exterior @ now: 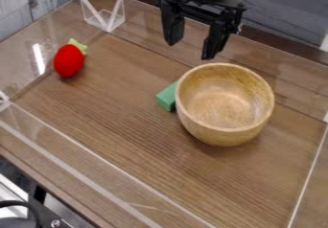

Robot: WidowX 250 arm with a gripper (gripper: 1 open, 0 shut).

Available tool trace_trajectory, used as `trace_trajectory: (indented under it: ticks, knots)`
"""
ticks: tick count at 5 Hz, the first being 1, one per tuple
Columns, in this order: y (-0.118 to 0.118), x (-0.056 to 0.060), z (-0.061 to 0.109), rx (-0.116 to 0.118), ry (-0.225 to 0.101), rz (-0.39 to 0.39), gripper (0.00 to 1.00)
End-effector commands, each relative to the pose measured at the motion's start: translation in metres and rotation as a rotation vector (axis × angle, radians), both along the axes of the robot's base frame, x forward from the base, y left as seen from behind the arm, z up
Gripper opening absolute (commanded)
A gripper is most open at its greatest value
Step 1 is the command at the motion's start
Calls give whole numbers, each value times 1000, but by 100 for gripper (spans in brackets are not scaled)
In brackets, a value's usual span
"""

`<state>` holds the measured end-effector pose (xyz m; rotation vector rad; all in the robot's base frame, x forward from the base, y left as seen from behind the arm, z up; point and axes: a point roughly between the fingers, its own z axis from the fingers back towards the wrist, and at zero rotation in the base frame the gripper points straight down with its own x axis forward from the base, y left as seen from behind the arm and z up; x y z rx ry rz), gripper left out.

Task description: Move the red object to the right side of the table

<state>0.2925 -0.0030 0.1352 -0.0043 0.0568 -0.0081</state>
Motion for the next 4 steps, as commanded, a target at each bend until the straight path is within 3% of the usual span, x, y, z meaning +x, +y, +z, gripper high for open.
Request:
trace_trajectory:
  ticks: [1,3,4]
  knots:
    - [11,-3,-8,0,16,64,100]
    - [103,-44,-5,24,-41,296,100]
    - [148,-47,-7,29,-79,330,100]
